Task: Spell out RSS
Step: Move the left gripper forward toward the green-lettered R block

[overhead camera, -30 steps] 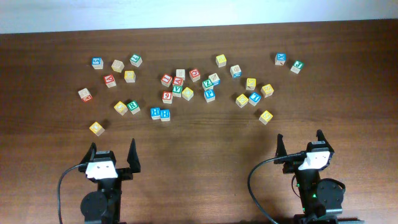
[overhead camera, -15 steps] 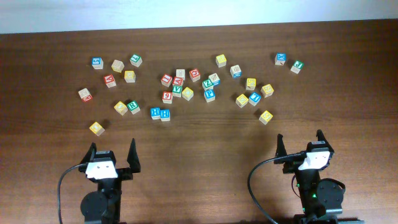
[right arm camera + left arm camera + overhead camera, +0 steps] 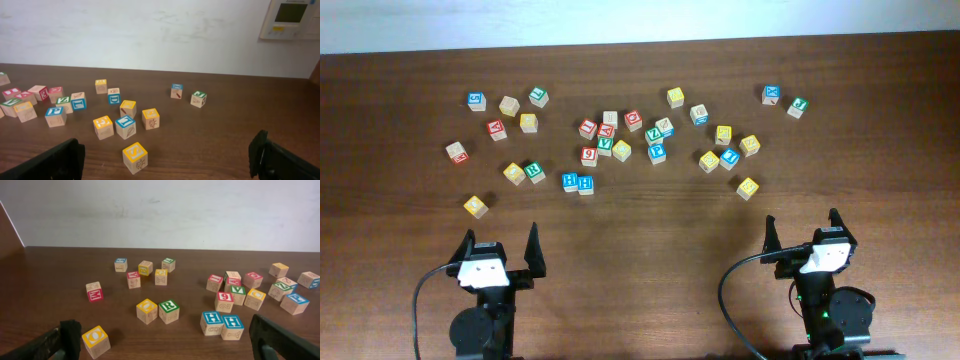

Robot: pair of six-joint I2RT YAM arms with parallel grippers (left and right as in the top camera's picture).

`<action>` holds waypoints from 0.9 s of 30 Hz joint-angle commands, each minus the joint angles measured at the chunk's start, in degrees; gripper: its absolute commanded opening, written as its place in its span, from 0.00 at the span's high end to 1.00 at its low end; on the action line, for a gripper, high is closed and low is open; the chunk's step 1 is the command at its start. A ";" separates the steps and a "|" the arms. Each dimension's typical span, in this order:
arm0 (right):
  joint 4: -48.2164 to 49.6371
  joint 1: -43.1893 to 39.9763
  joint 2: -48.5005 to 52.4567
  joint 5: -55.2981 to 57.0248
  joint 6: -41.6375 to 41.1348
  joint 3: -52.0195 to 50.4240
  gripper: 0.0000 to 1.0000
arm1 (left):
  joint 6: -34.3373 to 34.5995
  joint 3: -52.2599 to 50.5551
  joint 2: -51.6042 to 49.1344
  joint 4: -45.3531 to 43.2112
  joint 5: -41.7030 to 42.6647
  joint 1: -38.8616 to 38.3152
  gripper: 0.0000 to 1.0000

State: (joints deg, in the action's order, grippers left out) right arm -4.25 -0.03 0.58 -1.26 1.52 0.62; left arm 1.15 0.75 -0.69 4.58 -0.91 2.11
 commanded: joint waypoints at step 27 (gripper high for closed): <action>-0.31 -0.37 -0.37 0.68 -0.26 -0.31 0.02 | 6.95 46.38 -37.20 3.06 46.90 0.31 0.01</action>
State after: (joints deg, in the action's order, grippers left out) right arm -4.27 -0.03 0.58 -1.04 1.50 0.62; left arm 5.72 45.36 -33.85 10.00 40.91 2.33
